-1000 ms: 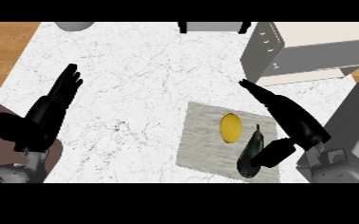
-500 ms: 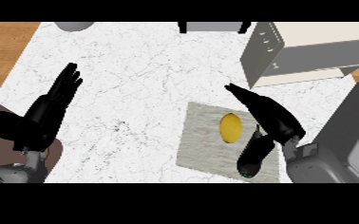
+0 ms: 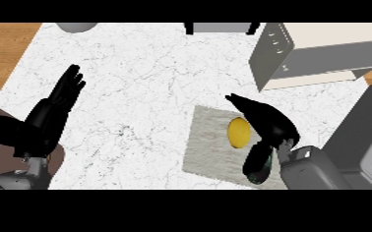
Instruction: Pick the lemon from the placemat and place it in the tiered shelf
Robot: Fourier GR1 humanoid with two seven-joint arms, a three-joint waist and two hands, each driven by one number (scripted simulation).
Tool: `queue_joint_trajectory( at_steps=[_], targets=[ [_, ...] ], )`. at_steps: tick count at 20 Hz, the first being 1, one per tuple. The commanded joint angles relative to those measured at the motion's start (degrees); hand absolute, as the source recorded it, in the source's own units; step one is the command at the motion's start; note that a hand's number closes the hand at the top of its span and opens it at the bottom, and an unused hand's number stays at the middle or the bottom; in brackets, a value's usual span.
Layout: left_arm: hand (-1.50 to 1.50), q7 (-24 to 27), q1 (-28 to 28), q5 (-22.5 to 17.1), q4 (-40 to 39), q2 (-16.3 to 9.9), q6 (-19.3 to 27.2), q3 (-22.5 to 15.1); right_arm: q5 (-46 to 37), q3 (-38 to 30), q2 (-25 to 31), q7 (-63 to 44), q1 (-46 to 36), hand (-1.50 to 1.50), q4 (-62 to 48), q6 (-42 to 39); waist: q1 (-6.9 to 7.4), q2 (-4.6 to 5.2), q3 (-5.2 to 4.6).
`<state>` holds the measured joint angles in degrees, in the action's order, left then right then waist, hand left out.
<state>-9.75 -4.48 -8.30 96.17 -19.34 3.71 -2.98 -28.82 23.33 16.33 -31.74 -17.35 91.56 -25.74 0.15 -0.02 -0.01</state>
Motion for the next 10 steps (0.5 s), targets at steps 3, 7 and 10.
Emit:
queue_joint_trajectory(
  at_steps=[3,7,10],
  targets=[
    [0.0,3.1,2.1,2.0,-1.0,1.8,-1.5,-0.4,-9.0,2.9,-1.6,-1.3,-1.5,-1.5,-5.4,1.2,0.14,0.04,0.0],
    [0.0,1.4,2.3,0.1,0.6,1.1,-4.7,2.4,-10.5,-0.1,-0.9,-0.3,-1.6,-1.5,-6.8,-1.4,0.05,0.02,0.01],
    [0.0,2.3,1.0,1.2,-1.8,2.2,-4.8,4.0,-10.6,-1.6,-0.1,0.7,1.7,-1.5,-4.8,-3.7,-0.15,0.0,0.0]
  ],
)
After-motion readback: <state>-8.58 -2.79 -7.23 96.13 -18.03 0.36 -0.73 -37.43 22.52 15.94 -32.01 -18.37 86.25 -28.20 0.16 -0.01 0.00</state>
